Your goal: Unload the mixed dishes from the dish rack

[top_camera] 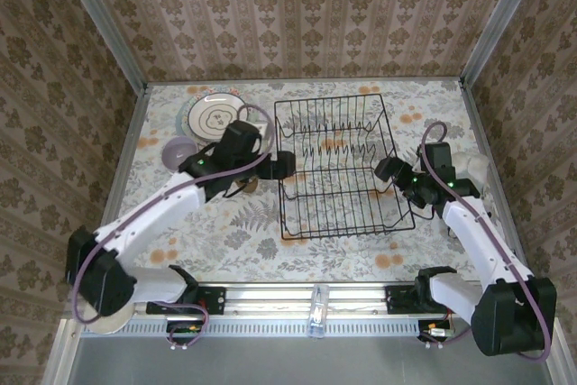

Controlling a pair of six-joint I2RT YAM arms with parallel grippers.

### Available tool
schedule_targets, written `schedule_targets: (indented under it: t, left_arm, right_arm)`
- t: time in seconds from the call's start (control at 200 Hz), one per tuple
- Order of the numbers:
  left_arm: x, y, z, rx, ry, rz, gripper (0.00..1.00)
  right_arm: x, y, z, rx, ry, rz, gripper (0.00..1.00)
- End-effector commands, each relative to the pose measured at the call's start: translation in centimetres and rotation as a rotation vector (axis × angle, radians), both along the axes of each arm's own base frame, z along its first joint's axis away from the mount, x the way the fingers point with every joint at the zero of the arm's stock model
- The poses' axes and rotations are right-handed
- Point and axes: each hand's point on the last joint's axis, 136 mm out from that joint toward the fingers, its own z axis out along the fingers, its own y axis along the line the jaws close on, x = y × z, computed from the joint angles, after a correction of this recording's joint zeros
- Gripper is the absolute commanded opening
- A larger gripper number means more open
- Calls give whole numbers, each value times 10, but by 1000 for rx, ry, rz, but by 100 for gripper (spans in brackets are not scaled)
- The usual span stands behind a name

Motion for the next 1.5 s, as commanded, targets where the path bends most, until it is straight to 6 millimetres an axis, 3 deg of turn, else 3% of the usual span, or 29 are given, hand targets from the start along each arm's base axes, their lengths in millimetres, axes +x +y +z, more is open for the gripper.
schedule_targets:
  t: [0.0,0.22,0.47,0.675,0.855,1.03,1.215,1.495]
  left_arm:
    - [4,24,5,-30,-69,78,100]
    - [-6,75,8,-15,-165,192,100]
    - [-36,140,36,89,-354,287,100]
    - [-55,179,32,230,-396,363,100]
    - [-51,192,25,291,-427,414,100]
    - [-40,208,17,330,-480,514,100]
    - [-23,218,8,361,-538,580,100]
    - [10,228,-28,359,-474,564,100]
  right_arm:
    - [-8,-7,-5,-18,16,-33,99]
    - [-9,-5,4,-16,-34,-9,100]
    - [-17,-2,43,15,-248,-10,100]
    - [-28,-12,42,-23,-241,-51,100]
    - [-40,-35,68,-97,-347,-156,100]
    - [-55,-61,81,-216,-347,-253,100]
    - [-57,-66,88,-257,-398,-255,100]
    - [-45,-67,93,-299,-528,-237,100]
